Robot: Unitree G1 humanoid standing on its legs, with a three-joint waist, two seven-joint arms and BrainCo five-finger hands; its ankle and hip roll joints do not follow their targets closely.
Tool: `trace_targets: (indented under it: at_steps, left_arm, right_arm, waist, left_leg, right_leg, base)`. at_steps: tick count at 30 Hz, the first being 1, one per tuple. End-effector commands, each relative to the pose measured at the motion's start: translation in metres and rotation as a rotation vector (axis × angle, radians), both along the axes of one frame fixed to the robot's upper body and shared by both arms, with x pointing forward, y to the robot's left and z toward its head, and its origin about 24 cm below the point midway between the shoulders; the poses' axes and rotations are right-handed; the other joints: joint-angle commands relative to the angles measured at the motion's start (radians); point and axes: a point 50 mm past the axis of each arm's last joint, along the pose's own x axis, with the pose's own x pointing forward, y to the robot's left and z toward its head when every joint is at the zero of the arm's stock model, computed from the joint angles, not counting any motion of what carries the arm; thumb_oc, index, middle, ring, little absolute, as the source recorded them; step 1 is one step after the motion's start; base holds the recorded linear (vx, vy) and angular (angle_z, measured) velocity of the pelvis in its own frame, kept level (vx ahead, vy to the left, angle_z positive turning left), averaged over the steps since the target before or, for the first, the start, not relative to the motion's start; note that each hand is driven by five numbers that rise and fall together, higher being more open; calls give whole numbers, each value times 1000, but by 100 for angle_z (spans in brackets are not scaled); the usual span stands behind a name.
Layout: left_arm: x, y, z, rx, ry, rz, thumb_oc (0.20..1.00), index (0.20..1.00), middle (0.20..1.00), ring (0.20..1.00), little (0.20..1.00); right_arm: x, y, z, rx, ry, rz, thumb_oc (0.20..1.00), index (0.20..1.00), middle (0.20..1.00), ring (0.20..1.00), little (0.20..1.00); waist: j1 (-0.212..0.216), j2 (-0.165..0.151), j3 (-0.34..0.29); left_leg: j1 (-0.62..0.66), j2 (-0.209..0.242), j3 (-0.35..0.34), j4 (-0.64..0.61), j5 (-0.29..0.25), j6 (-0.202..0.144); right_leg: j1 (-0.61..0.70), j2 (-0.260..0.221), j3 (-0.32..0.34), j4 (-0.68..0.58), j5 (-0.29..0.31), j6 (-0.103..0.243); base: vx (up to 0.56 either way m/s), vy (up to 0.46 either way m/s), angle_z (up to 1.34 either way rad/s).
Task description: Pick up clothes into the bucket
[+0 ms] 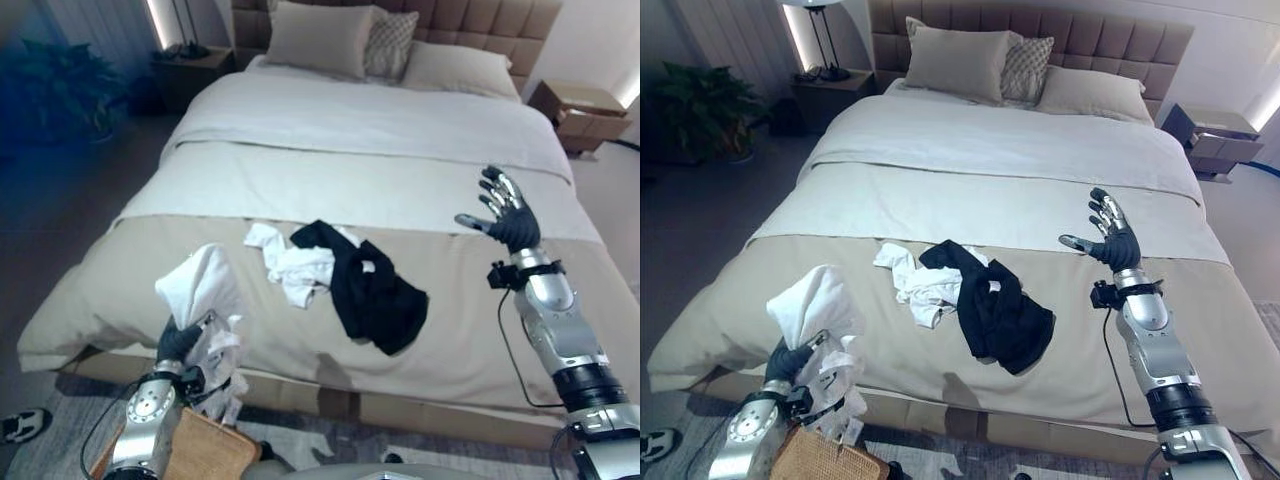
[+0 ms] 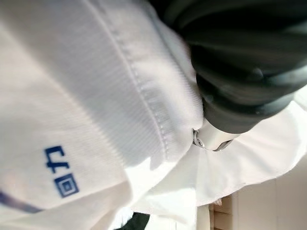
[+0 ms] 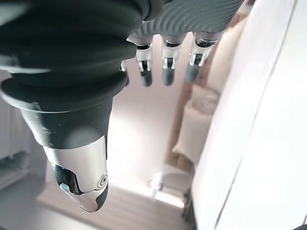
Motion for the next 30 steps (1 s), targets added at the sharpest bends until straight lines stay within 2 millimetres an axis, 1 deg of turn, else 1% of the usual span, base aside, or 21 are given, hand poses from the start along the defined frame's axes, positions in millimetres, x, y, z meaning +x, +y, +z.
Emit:
trace_targets:
  at_steps: [1, 5, 7, 9, 13, 15, 16, 18, 20, 22, 24, 27, 30]
  left_arm:
    - [20, 16, 38, 125, -193, 59, 200, 200, 200, 200, 200]
    - [30, 15, 49, 139, -251, 93, 200, 200, 200, 200, 200]
    - [36, 13, 55, 131, -285, 106, 200, 200, 200, 200, 200]
    - [44, 13, 66, 125, -341, 127, 200, 200, 200, 200, 200]
    - [56, 9, 77, 136, -387, 157, 200, 200, 200, 200, 200]
    - [62, 6, 80, 128, -415, 212, 200, 200, 200, 200, 200]
    - [64, 6, 80, 121, -422, 236, 200, 200, 200, 200, 200]
    - [71, 3, 83, 101, -438, 279, 200, 200, 200, 200, 200]
    - [80, 3, 88, 82, -453, 317, 200, 200, 200, 200, 200]
    - [87, 3, 93, 85, -459, 335, 200, 200, 200, 200, 200]
    - [92, 4, 98, 84, -470, 369, 200, 200, 200, 200, 200]
    - [100, 10, 109, 93, -498, 417, 200, 200, 200, 200, 200]
    - [101, 15, 115, 88, -525, 483, 200, 200, 200, 200, 200]
  right_arm:
    - [2, -2, 21, -1, -139, -41, 1000, 1000, 1000, 1000, 1000]
    - [0, 0, 10, 0, -104, -44, 1000, 1000, 1000, 1000, 1000]
    - [-1, 1, 5, 7, -91, -50, 1000, 1000, 1000, 1000, 1000]
    - [-2, 5, 5, 25, -112, -48, 1000, 1000, 1000, 1000, 1000]
    - [-1, 12, 1, 68, -115, -41, 1000, 1000, 1000, 1000, 1000]
    - [-3, 13, -2, 64, -113, -50, 1000, 1000, 1000, 1000, 1000]
    - [-4, 14, -5, 64, -107, -56, 1000, 1000, 1000, 1000, 1000]
    - [-3, 14, -14, 84, -80, -78, 1000, 1000, 1000, 1000, 1000]
    - [-2, 16, -18, 104, -68, -84, 1000, 1000, 1000, 1000, 1000]
    - [0, 19, -20, 110, -61, -85, 1000, 1000, 1000, 1000, 1000]
    - [1, 22, -18, 114, -69, -77, 1000, 1000, 1000, 1000, 1000]
    - [3, 26, -13, 124, -92, -69, 1000, 1000, 1000, 1000, 1000]
    - [2, 26, -8, 118, -117, -68, 1000, 1000, 1000, 1000, 1000]
  waist:
    - [34, -35, 28]
    - [51, -36, 102]
    - [62, -36, 143]
    - [70, -35, 189]
    - [80, -37, 212]
    - [80, -43, 226]
    - [79, -46, 229]
    - [80, -50, 235]
    - [74, -57, 252]
    - [68, -60, 262]
    - [61, -64, 280]
    - [46, -68, 300]
    - [36, -77, 315]
  left_leg:
    - [-93, 16, -6, 165, -81, 36]
    - [-165, 11, -48, 203, -73, 42]
    - [-218, 8, -78, 234, -66, 39]
    - [-300, 8, -111, 291, -67, 31]
    - [-434, 4, -155, 372, -65, 18]
    - [-493, 5, -176, 396, -63, 14]
    - [-503, 7, -188, 407, -87, 6]
    - [-543, 8, -200, 423, -88, 6]
    - [-603, 5, -211, 460, -91, 6]
    - [-636, 3, -215, 483, -99, 11]
    - [-675, 0, -218, 521, -111, 19]
    - [-739, -2, -216, 576, -134, 35]
    - [-793, -6, -215, 638, -159, 47]
  right_leg:
    - [-61, -90, -29, 152, 10, 30]
    - [-137, -126, -65, 283, -16, 27]
    - [-167, -140, -89, 335, -34, 19]
    - [-223, -154, -109, 401, -64, 12]
    - [-311, -168, -147, 493, -111, -6]
    - [-356, -168, -167, 535, -130, -12]
    - [-372, -164, -156, 561, -159, -3]
    - [-412, -167, -158, 594, -175, -7]
    - [-466, -173, -156, 639, -189, -9]
    - [-503, -175, -146, 661, -198, -14]
    - [-545, -181, -136, 692, -202, -14]
    - [-625, -188, -104, 740, -207, -14]
    - [-677, -188, -82, 768, -211, -17]
  base:
    - [-93, 27, 13]
    - [-147, 9, 18]
    - [-181, -37, 49]
    - [-208, -67, 55]
    - [-115, -57, 60]
    - [-45, -82, 46]
    - [6, -82, 48]
    - [-11, -43, 40]
    - [-82, 1, 25]
    - [-69, 27, 10]
    - [-48, 38, 3]
    - [-49, 66, -2]
    - [-30, 58, -17]
